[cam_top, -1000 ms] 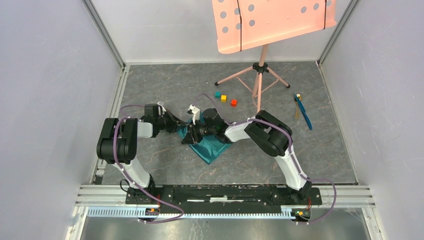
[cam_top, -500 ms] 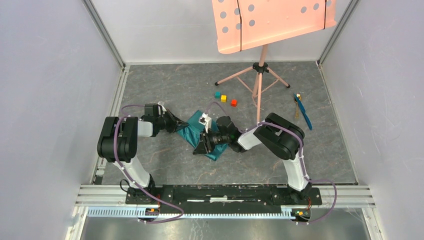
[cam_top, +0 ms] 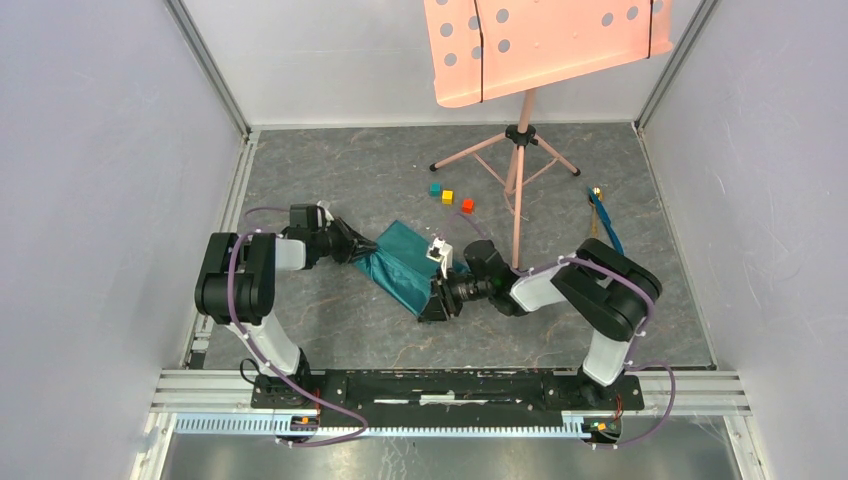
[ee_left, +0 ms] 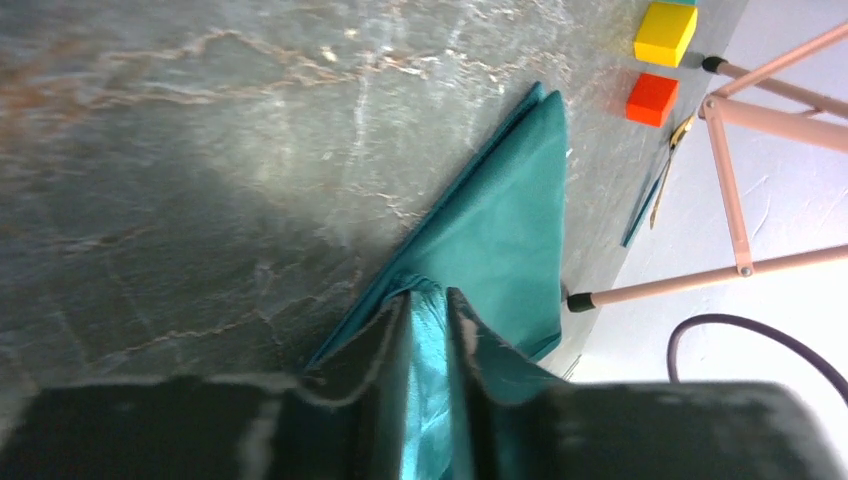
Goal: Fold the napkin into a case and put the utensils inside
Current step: Smooth out the 2/3-rectangle-folded napkin at the center of the board.
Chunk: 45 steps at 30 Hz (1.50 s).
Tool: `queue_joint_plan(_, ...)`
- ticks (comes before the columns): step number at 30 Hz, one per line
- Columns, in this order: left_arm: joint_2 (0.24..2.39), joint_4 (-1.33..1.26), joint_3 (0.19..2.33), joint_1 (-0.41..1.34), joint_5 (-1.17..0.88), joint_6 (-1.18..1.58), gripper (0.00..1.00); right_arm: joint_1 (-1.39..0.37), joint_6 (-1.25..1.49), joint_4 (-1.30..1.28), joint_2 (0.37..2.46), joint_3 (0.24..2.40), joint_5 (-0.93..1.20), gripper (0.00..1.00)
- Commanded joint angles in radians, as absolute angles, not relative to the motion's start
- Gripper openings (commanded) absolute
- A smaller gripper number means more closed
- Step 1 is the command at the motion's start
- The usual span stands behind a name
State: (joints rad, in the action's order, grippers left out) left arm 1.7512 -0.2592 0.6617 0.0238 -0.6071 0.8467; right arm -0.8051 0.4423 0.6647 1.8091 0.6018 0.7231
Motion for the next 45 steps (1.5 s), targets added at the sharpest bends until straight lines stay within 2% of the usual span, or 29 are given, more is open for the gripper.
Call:
queue_joint_plan(1, 1.695, -0.169, 0.706, 0.032, -0.601, 0.816, 0.38, -0.805, 0.342, 0.526, 1.719, 0.650, 0.711, 0.39)
queue_joint_plan(3, 1.655, -0.129, 0.736, 0.032, -0.626, 0.823, 0.49, -0.797, 0.327, 0.484, 1.725, 0.708, 0.700, 0.39)
queue_joint_plan(5, 1.612, -0.073, 0.768, 0.032, -0.636, 0.809, 0.54, -0.788, 0.322, 0.470, 1.747, 0.755, 0.678, 0.40)
queue_joint_plan(11, 1.498, 0.044, 0.775, 0.025, -0.600, 0.797, 0.58, -0.765, 0.354, 0.449, 1.864, 0.900, 0.610, 0.39)
queue_joint_plan(13, 1.489, 0.059, 0.757, 0.025, -0.571, 0.808, 0.54, -0.762, 0.377, 0.450, 1.891, 0.927, 0.592, 0.35)
queue_joint_plan(18, 1.551, 0.057, 0.720, 0.025, -0.512, 0.828, 0.24, -0.762, 0.374, 0.407, 1.903, 0.936, 0.509, 0.28)
queue_joint_plan(23, 1.642, 0.010, 0.715, 0.025, -0.487, 0.841, 0.14, -0.762, 0.336, 0.367, 1.894, 0.910, 0.445, 0.25)
queue_joint_plan(29, 1.712, 0.016, 0.715, 0.024, -0.399, 0.818, 0.11, -0.762, 0.349, 0.335, 1.840, 0.812, 0.296, 0.20)
queue_joint_plan(35, 1.701, 0.018, 0.727, 0.025, -0.403, 0.784, 0.11, -0.762, 0.366, 0.360, 1.797, 0.770, 0.319, 0.19)
queue_joint_plan(42, 1.586, 0.083, 0.768, 0.031, -0.471, 0.753, 0.24, -0.763, 0.334, 0.314, 1.774, 0.853, 0.404, 0.24)
queue_joint_plan(45, 1.584, 0.079, 0.780, 0.035, -0.485, 0.761, 0.26, -0.762, 0.334, 0.311, 1.767, 0.844, 0.415, 0.27)
